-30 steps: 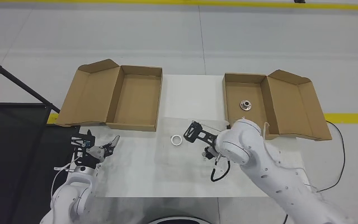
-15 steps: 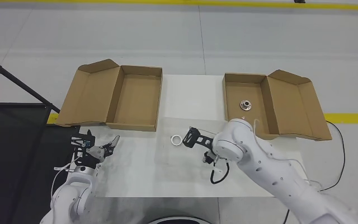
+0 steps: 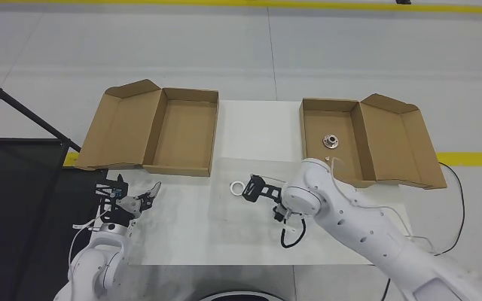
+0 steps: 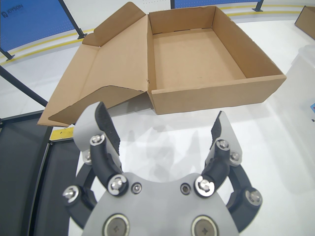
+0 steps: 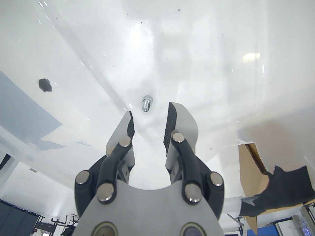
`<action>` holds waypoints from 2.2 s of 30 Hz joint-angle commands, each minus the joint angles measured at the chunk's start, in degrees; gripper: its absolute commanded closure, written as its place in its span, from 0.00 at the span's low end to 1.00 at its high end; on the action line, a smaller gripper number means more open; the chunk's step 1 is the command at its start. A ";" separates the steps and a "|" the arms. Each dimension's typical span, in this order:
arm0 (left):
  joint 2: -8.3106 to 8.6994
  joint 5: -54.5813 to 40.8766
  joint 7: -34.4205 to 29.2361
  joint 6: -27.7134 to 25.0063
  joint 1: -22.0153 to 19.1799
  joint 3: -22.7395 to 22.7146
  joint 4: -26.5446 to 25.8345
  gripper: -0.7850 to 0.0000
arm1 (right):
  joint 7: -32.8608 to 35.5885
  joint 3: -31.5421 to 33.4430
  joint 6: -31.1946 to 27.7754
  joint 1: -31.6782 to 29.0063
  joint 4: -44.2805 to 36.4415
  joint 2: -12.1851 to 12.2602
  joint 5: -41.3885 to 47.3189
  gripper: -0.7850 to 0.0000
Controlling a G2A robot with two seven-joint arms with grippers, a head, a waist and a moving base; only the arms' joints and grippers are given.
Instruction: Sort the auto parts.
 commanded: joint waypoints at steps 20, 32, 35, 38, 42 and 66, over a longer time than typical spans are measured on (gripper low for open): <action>0.00 0.00 0.00 0.00 0.00 0.00 0.00 0.00 | 0.00 -2.23 -1.37 2.09 4.53 -2.03 1.78 1.00; 0.00 0.00 0.00 0.00 0.00 0.00 0.00 0.00 | -4.63 8.64 2.75 -0.39 -2.17 0.78 2.09 1.00; 0.00 0.00 0.00 0.00 0.00 0.00 0.00 0.00 | -9.51 14.75 2.46 -3.66 -4.95 2.36 3.76 1.00; 0.00 0.00 0.00 0.00 0.00 0.00 0.00 0.00 | -15.48 21.58 -0.10 -7.93 -7.72 3.97 6.42 1.00; 0.00 0.00 0.00 0.00 0.00 0.00 0.00 0.00 | -24.20 30.05 -2.51 -14.47 -11.53 5.65 9.39 1.00; 0.00 0.00 0.00 0.00 0.00 0.00 0.00 0.00 | -45.88 51.38 -11.87 -32.12 -16.71 8.68 16.98 1.00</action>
